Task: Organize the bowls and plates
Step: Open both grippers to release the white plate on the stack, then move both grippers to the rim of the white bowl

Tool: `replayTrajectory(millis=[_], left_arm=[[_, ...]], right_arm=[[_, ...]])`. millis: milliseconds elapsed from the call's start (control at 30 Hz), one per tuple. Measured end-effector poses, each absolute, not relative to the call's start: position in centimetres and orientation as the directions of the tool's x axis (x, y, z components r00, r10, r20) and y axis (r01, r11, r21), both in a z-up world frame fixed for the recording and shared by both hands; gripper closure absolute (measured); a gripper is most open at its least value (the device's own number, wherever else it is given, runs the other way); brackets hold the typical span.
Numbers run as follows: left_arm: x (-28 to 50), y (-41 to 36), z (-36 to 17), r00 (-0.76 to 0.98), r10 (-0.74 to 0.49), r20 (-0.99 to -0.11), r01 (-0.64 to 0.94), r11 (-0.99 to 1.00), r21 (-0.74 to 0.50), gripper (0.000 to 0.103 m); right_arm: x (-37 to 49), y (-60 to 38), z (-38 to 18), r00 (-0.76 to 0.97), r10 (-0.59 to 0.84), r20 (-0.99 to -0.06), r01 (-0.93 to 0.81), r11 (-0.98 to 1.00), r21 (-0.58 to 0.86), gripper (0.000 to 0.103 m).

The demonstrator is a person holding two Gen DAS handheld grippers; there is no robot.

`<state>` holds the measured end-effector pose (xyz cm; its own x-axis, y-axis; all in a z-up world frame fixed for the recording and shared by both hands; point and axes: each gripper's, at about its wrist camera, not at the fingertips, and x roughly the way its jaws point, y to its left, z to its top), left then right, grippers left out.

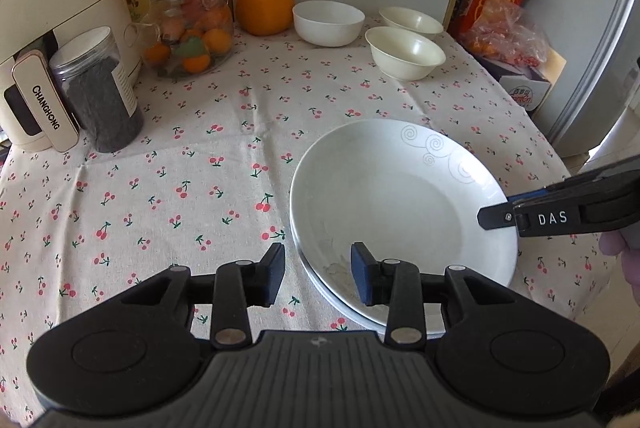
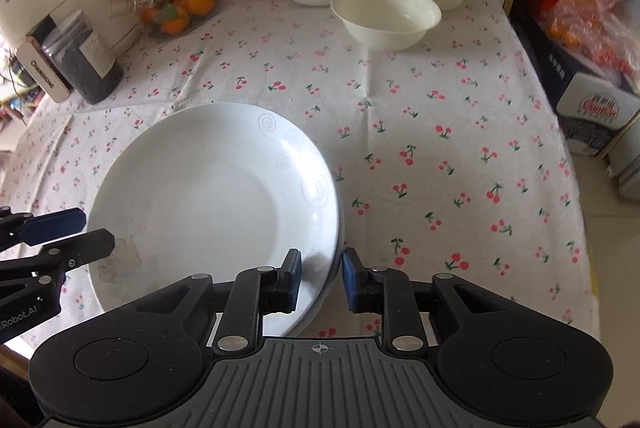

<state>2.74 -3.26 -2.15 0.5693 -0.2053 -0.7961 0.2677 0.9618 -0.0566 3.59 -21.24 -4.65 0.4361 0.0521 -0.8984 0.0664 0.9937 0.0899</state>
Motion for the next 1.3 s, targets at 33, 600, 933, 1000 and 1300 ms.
replayTrajectory(millis=[33, 600, 933, 1000, 1300], left_arm=[[2.8, -3.3, -2.1, 0.566, -0.208, -0.797, 0.266, 0.962, -0.062, 0.069], [3.8, -3.6, -2.0, 0.555, -0.209, -0.805, 0.227, 0.969, -0.095, 0.029], [5.2, -4.1, -2.1, 0.532, -0.196, -0.823, 0.161, 0.978, -0.129, 0.010], [5.6, -4.3, -2.0, 0.533, -0.188, -0.825, 0.146, 0.981, -0.129, 0.009], [7.2, -5.2, -1.0, 0.568, -0.128, -0.813, 0.108, 0.991, -0.081, 0.003]], right_arm=[[3.6, -21.3, -4.6, 0.437, 0.057, -0.898, 0.067, 0.993, 0.096, 0.078], [3.8, -22.8, -3.0, 0.479, 0.189, -0.857, 0.104, 0.958, 0.269, 0.029], [4.2, -24.0, -1.8, 0.515, 0.184, -0.837, 0.140, 0.946, 0.293, 0.016], [4.4, -24.2, -1.5, 0.524, 0.181, -0.833, 0.147, 0.943, 0.297, 0.016], [5.7, -24.6, -0.3, 0.532, 0.158, -0.832, 0.195, 0.933, 0.301, 0.013]])
